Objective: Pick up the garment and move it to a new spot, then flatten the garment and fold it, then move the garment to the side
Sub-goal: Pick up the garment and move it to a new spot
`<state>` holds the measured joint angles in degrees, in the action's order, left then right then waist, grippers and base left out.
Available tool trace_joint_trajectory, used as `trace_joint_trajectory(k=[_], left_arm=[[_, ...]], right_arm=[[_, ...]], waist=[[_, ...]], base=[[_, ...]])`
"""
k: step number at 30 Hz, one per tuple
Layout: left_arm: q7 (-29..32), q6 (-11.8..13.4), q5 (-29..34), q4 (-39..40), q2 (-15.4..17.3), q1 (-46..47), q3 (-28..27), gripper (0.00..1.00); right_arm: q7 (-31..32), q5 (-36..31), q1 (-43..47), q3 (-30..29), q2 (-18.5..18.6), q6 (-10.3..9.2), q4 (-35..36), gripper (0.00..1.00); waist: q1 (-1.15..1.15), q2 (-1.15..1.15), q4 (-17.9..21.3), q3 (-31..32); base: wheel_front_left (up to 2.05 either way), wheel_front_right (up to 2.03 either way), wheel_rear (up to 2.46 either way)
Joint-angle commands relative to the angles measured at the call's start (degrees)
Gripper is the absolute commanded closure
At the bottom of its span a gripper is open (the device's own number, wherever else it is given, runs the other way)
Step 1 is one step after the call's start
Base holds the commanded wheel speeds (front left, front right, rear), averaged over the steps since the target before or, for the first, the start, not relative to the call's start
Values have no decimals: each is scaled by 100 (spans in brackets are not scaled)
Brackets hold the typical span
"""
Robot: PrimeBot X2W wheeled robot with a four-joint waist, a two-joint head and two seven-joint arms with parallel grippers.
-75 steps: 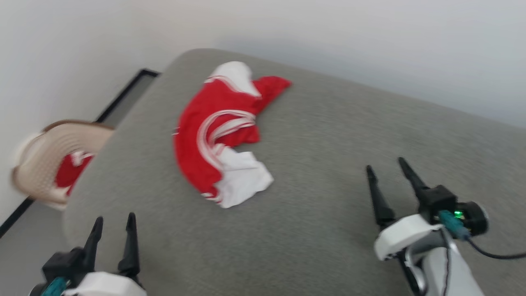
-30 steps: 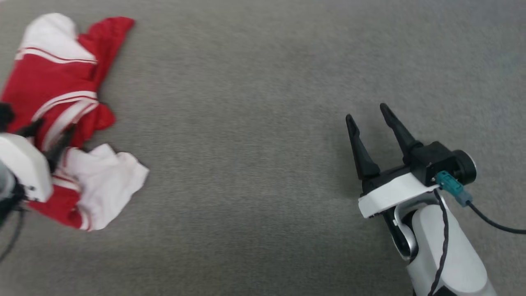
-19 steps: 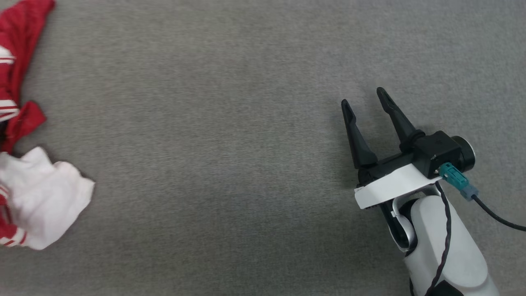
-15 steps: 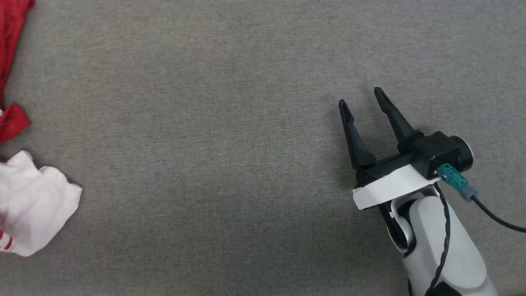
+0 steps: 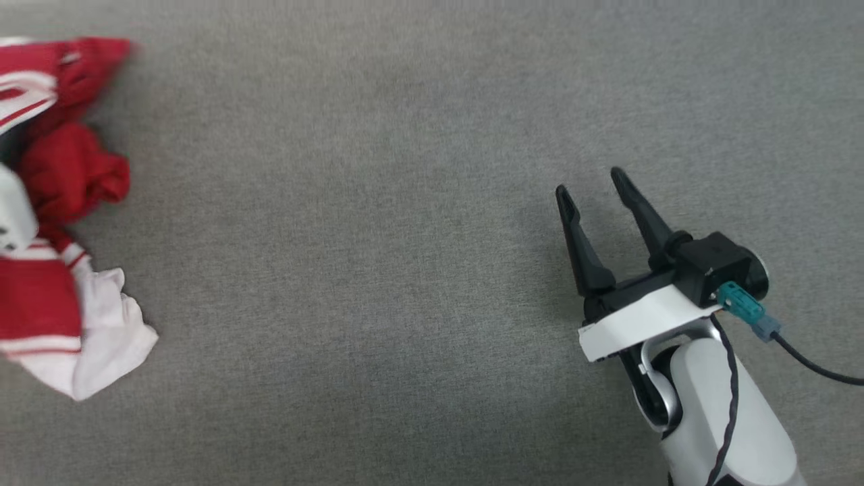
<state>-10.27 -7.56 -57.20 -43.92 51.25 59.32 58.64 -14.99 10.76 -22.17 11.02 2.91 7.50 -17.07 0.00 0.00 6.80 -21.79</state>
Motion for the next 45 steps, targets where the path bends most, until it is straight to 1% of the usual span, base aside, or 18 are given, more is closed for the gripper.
trace_joint_trajectory(k=[1, 6, 10, 13, 19, 21, 23, 27, 34, 40, 45], left_arm=[[-82, 13, 16, 138, -58, 175, 52, 100], [-193, 13, 106, 841, -302, 594, 481, 100], [-79, 13, -38, 1406, -581, 1011, 765, 100], [86, 13, -159, 1720, -906, 1314, 989, 100], [343, 14, -207, 2052, -1625, 1845, 1287, 100], [482, 14, -193, 2151, -1799, 1865, 1379, 100], [663, 13, -216, 2234, -1886, 1764, 1426, 100], [1036, 13, -98, 2401, -1809, 1439, 1477, 100], [1885, 13, 181, 2388, -1238, 873, 1474, 100], [2733, 14, 423, 2334, -812, 495, 1521, 100], [3095, 15, 660, 2375, -693, 348, 1574, 100]], right_arm=[[-27, 60, 72, 9, 5, -2, -7, 0], [-27, 295, 217, 57, 4, -2, 29, 0], [-27, 475, 279, 73, 2, -2, 130, 0], [-28, 654, 289, 79, 4, -2, 226, 0], [-27, 1006, 341, 79, 4, -2, 372, 0], [-27, 1109, 394, 70, 0, -1, 401, 0], [-27, 1227, 388, 85, -2, -1, 453, 0], [-27, 1480, 371, 164, 3, -2, 543, 0], [-27, 1811, 513, 252, -1, -1, 673, 0], [-27, 1952, 586, 322, 1, -2, 735, 0], [-27, 1976, 546, 313, 1, -1, 755, 0]], waist=[[0, 0, 45, 138], [0, 0, 257, 277], [0, 0, 527, 198], [0, 0, 787, 72], [0, 0, 1336, -204], [0, 0, 1490, -266], [0, 0, 1642, -352], [0, 0, 1984, -512], [0, 0, 2434, -705], [0, 0, 2618, -793], [0, 0, 2634, -842]], base=[[0, 0, 0], [0, 0, 0], [0, 0, 0], [0, 0, 0], [0, 0, 0], [0, 0, 0], [0, 0, 0], [0, 0, 0], [0, 0, 0], [0, 0, 0], [0, 0, 0]])
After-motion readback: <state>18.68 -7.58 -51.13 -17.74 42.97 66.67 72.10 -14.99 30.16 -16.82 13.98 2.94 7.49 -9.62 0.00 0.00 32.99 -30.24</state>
